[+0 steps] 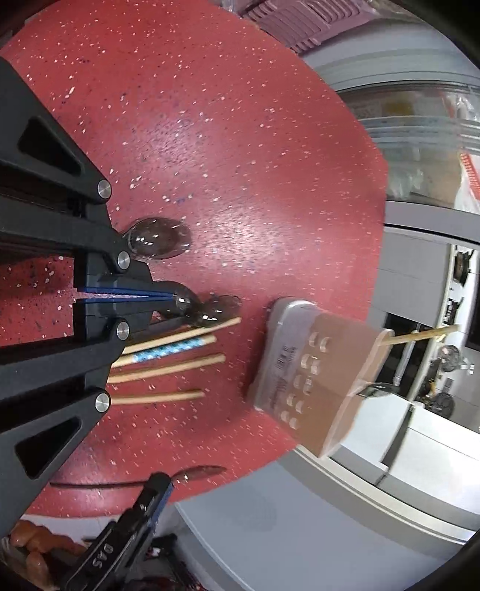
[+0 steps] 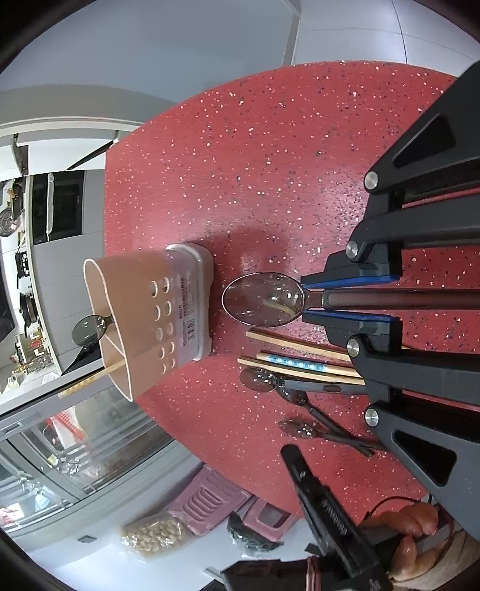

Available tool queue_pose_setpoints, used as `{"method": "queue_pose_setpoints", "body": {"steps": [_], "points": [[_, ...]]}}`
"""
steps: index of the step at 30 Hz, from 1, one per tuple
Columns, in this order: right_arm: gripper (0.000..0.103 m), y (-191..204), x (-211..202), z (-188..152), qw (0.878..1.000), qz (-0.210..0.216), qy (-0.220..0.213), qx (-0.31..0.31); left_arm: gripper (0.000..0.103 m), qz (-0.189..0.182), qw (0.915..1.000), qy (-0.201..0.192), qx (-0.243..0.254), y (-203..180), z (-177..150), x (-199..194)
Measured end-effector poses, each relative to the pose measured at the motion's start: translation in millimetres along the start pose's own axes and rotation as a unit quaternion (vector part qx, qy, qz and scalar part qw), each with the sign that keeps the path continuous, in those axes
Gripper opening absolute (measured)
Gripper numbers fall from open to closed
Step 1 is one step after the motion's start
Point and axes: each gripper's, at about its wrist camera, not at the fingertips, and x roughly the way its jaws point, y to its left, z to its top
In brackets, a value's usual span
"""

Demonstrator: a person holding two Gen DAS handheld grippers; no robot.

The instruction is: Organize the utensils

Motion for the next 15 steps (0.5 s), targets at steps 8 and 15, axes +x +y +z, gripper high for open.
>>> {"method": "queue_pose_setpoints", "body": {"steps": [8, 15], "points": [[0.013, -8.8, 2.5, -1.7, 1.000, 0.010, 0.005, 0.007, 0.025, 0.008, 0.9995, 0.024, -0.016, -2.0, 9.3, 24.1], [0.013, -18.0, 4.0, -2.4, 1.000, 0.020, 0.006, 0.016, 0.025, 0.018, 0.9996, 0.022, -0.003, -15.5, 13.8, 30.3]]}}
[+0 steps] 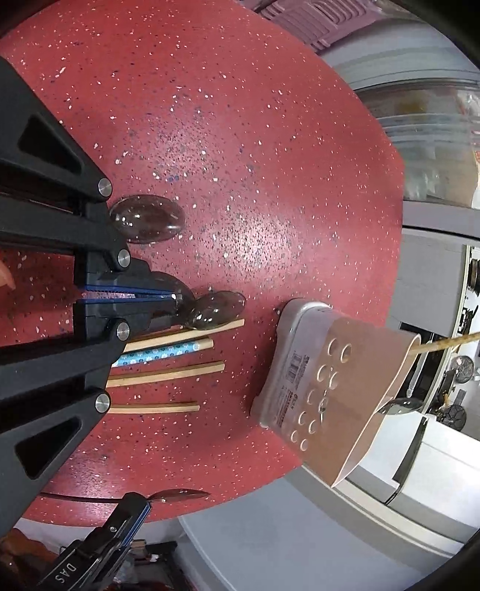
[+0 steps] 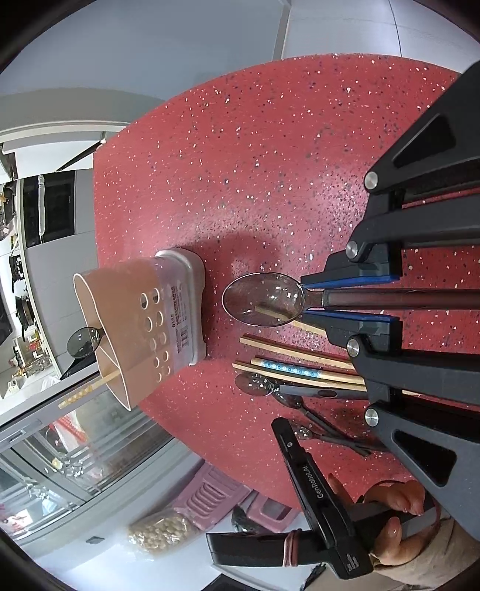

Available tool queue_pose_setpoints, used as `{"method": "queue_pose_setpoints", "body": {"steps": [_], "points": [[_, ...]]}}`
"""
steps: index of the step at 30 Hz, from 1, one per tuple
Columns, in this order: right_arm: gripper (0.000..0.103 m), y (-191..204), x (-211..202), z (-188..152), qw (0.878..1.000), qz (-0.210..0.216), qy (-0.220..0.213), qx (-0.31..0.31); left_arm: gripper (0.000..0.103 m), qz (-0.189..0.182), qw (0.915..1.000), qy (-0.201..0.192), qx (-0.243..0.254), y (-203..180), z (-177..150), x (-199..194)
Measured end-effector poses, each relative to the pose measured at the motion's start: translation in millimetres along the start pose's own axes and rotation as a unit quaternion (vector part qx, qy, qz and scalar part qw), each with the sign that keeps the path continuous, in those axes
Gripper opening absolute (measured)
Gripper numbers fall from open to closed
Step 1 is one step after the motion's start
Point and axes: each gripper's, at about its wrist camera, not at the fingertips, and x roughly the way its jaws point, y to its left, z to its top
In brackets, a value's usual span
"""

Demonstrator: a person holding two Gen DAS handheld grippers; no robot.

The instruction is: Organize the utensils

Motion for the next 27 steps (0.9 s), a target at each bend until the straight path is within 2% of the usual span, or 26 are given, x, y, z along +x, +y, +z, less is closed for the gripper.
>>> {"method": "queue_pose_setpoints", "body": {"steps": [6, 13, 15, 18, 22, 23, 25, 27], "points": [[0.013, -6.9, 2.7, -1.9, 1.000, 0.004, 0.003, 0.008, 0.025, 0.023, 0.9991, -0.015, 0.033, -14.7, -2.3, -5.6], [0.013, -10.5, 3.5, -4.7, 1.000, 0.005, 0.005, 0.014, 0.025, -0.034, 0.9989, -0.021, 0.022, -9.1, -4.9, -5.9], [0.013, -11.5, 3.5, -4.6, 1.000, 0.005, 0.005, 0.016, 0.025, -0.032, 0.9984, -0.034, 0.031, -10.1, -5.6, -11.1], [0.013, -11.5, 3.8, -4.8, 1.000, 0.005, 0.005, 0.017, 0.025, -0.008, 0.9971, -0.068, 0.033, -9.6, -4.0, -24.2], [0.013, -11.1, 3.4, -4.7, 1.000, 0.006, 0.006, 0.016, 0.026, -0.013, 0.9949, -0.096, 0.027, -5.3, -2.3, -38.7], [0.013, -10.9, 3.3, -4.6, 1.000, 0.006, 0.005, 0.016, 0.040, -0.010, 0.9941, -0.104, 0.031, -6.2, -2.6, -42.5], [0.013, -11.0, 3.1, -4.5, 1.000, 0.006, 0.005, 0.016, 0.103, -0.031, 0.9905, -0.126, 0.046, -9.9, -3.7, -50.7], [0.013, -10.8, 2.9, -4.5, 1.000, 0.006, 0.005, 0.016, 0.103, -0.041, 0.9852, -0.156, 0.058, -13.2, -5.0, -49.1]]}}
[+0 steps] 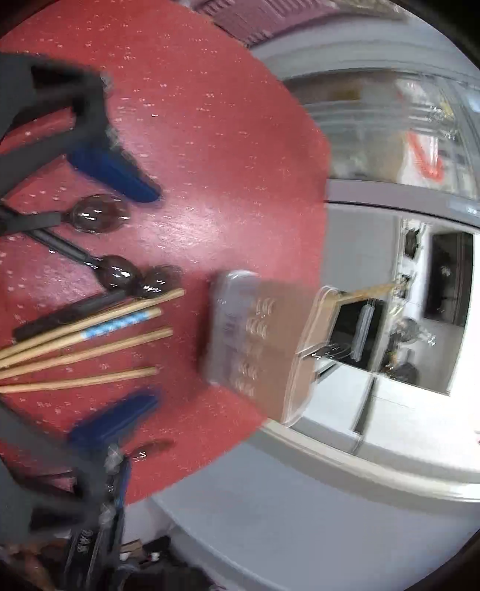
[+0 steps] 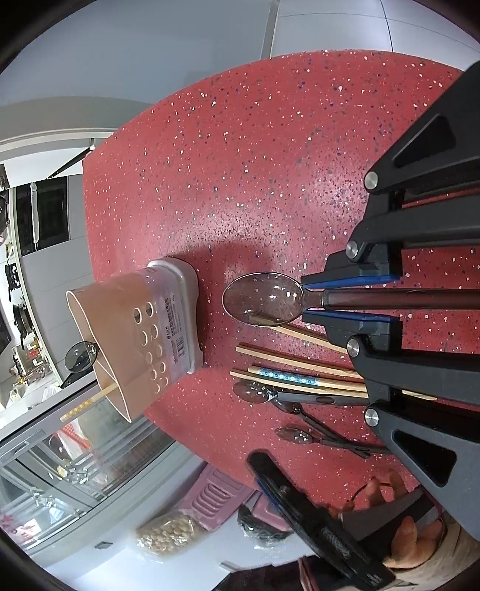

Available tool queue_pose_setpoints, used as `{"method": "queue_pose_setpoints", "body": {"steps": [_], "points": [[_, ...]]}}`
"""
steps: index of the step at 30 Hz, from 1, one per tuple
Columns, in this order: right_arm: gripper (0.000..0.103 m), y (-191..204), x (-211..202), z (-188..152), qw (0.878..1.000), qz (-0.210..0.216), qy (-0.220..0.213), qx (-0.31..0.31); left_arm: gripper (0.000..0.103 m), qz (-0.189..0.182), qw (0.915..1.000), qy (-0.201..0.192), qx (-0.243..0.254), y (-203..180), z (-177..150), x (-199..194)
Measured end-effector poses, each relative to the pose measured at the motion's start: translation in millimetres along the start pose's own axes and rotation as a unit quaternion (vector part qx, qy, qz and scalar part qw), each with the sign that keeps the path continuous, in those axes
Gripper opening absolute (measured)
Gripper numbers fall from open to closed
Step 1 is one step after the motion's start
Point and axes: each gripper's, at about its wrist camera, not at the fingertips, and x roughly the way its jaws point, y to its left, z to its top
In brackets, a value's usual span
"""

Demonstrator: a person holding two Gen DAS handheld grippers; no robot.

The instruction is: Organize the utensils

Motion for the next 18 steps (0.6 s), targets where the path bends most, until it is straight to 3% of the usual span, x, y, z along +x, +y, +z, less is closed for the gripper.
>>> {"method": "queue_pose_setpoints", "body": {"steps": [4, 6, 10, 18], "points": [[0.013, 0.0, 0.0, 0.7, 1.000, 0.000, -0.001, 0.000, 0.103, -0.041, 0.9984, -0.040, 0.005, -3.4, -2.7, 7.2], [0.013, -0.3, -0.9, 1.0, 1.000, 0.001, -0.001, 0.000, 0.103, -0.018, 0.9991, -0.039, -0.005, -2.2, -3.9, 19.6], [0.013, -1.4, -4.2, 0.8, 1.000, -0.003, -0.004, 0.000, 0.103, 0.099, 0.9945, 0.034, -0.005, -4.2, -13.9, 65.9], [0.013, -2.0, -2.3, -0.7, 1.000, -0.004, 0.002, 0.003, 0.103, 0.086, 0.9880, 0.127, -0.019, 0.4, -46.3, 139.1]]}}
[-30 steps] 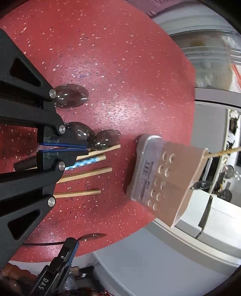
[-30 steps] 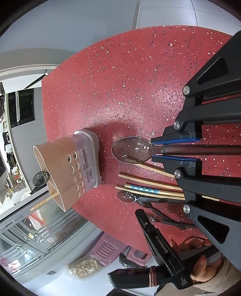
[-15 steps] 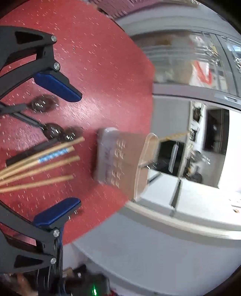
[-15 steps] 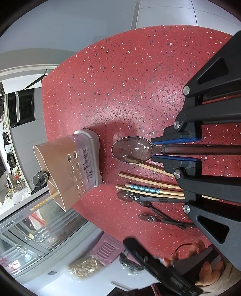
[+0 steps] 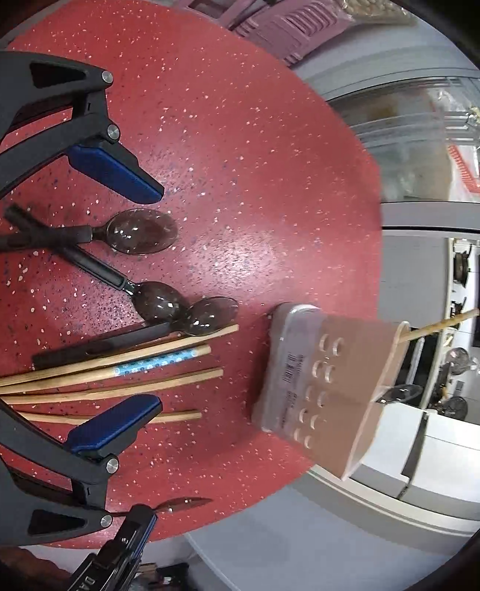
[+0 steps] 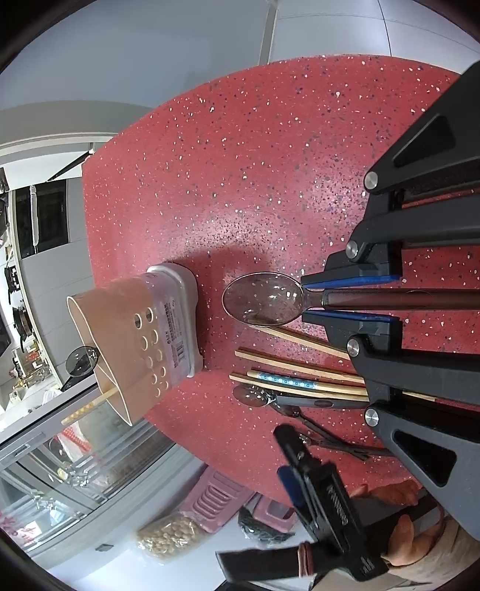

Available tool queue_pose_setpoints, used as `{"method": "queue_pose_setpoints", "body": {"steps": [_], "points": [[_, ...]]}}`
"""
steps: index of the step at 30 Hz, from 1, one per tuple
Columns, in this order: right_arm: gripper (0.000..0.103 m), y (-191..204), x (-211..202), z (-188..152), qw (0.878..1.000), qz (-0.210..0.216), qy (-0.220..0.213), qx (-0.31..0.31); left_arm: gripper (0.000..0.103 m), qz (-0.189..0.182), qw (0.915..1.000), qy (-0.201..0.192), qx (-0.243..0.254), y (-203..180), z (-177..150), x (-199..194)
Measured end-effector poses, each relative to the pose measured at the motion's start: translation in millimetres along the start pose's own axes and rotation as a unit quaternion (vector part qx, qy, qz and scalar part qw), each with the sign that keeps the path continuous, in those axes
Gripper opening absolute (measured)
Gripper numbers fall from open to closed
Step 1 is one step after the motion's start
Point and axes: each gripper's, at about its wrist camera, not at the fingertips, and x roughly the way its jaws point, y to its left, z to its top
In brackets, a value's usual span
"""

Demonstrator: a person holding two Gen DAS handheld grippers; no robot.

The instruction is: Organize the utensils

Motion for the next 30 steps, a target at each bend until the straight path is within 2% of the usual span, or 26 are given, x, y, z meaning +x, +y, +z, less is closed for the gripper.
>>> {"method": "queue_pose_setpoints", "body": {"steps": [6, 15, 19, 25, 30], "points": [[0.013, 1.8, 0.9, 0.4, 1.000, 0.002, -0.001, 0.000, 0.103, 0.042, 0.9986, 0.028, 0.018, -2.7, -6.8, 44.0], [0.013, -1.6, 1.7, -0.1, 1.000, 0.001, -0.001, 0.005, 0.103, 0.070, 0.9951, 0.059, 0.039, -1.3, -8.3, 108.2], [0.013, -2.2, 1.6, -0.2, 1.000, 0.001, -0.001, 0.007, 0.103, 0.072, 0.9950, 0.059, 0.036, -4.0, -15.7, 118.7], [0.013, -1.0, 2.9, -0.8, 1.000, 0.004, 0.001, 0.007, 0.100, 0.070, 0.9957, 0.050, 0.036, 11.3, -31.5, 125.3], [0.013, -1.5, 3.6, -1.4, 1.000, 0.005, 0.002, 0.008, 0.100, 0.065, 0.9947, 0.044, 0.066, 4.5, -43.2, 134.2]]}}
